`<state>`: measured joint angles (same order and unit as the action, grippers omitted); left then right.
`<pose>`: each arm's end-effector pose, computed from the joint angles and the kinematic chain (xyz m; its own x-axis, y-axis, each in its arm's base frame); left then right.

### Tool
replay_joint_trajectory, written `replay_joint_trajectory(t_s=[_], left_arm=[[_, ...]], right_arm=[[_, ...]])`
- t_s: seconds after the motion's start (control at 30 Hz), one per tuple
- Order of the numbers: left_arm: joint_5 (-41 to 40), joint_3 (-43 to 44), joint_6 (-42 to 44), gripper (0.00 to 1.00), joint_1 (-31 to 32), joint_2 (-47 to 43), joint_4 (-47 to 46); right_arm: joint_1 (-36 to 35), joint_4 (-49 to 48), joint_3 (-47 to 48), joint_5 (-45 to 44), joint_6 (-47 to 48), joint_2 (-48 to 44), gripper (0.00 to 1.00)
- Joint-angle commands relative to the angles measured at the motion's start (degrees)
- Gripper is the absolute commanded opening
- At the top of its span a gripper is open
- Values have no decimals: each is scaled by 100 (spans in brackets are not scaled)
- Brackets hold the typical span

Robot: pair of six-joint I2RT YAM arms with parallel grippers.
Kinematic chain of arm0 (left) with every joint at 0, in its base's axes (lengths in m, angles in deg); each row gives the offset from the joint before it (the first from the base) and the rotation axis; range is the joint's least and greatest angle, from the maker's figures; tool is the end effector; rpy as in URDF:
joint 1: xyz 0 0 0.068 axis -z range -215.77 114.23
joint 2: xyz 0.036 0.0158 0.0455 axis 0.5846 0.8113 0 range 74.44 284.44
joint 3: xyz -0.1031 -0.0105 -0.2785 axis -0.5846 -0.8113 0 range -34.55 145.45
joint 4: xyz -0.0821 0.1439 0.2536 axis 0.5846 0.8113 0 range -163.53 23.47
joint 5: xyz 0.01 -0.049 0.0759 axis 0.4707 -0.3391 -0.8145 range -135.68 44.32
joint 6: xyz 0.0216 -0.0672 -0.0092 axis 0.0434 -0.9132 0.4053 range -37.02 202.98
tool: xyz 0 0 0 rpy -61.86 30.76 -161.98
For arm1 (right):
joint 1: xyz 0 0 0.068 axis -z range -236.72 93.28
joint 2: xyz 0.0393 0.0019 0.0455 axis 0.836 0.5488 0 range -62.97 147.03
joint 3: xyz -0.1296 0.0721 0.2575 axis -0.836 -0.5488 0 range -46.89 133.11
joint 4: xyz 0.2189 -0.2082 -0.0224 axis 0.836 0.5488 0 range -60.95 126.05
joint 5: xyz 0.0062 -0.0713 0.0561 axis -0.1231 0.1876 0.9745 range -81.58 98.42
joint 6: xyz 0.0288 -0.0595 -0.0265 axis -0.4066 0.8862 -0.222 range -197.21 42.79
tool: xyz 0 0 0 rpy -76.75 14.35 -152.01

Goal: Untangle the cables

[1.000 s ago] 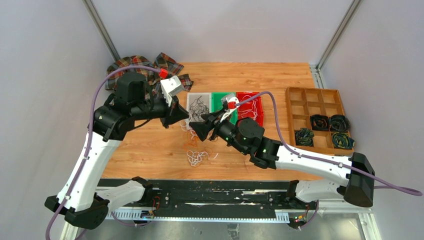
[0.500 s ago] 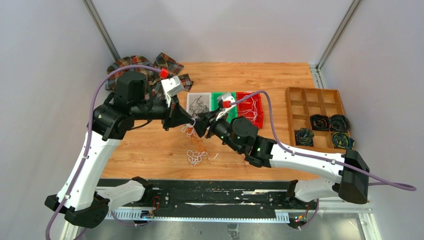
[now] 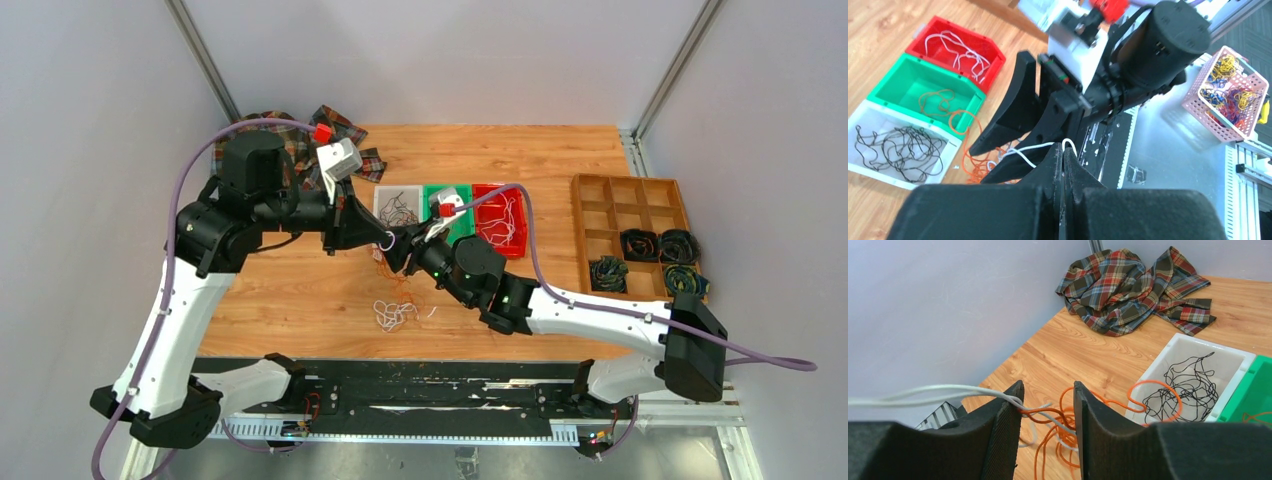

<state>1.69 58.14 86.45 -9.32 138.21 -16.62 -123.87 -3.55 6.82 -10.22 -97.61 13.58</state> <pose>0.1745 -0.1350 0.5117 -0.3660 0.2279 -0.9023 0.9072 0.3036 -0.2913 0.1609 0.3335 0.3597 -0.2001 0.3759 -0.9048 -0.7267 0.5624 0.3944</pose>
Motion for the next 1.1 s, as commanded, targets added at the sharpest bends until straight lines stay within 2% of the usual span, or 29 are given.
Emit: replay_joint_trajectory(t_s=[0.0, 0.2, 0.37, 0.7, 0.8, 0.9, 1.07], left_arm=[[451, 554, -359, 1, 55, 12, -4], [460, 1130, -480, 1, 52, 89, 38], [167, 1868, -449, 1, 52, 176, 75], [-490, 3241, -192, 1, 52, 429, 114], [-882, 3681, 91, 1, 55, 505, 117], [-1305, 4119, 372, 0, 52, 599, 110], [-2316, 4899, 893, 0, 55, 828, 12]], right_arm=[[-45, -184, -215, -322, -140, 136, 41], [-43, -185, -565, -447, -305, 206, 40], [-34, -191, -1046, -568, -520, 164, 39], [-43, 15, -2002, -650, -1064, 21, 29], [-43, 115, -2230, -644, -1214, -35, 29], [-43, 343, -2367, -584, -1325, -68, 34], [-73, 377, -2723, -543, -1536, -90, 38]])
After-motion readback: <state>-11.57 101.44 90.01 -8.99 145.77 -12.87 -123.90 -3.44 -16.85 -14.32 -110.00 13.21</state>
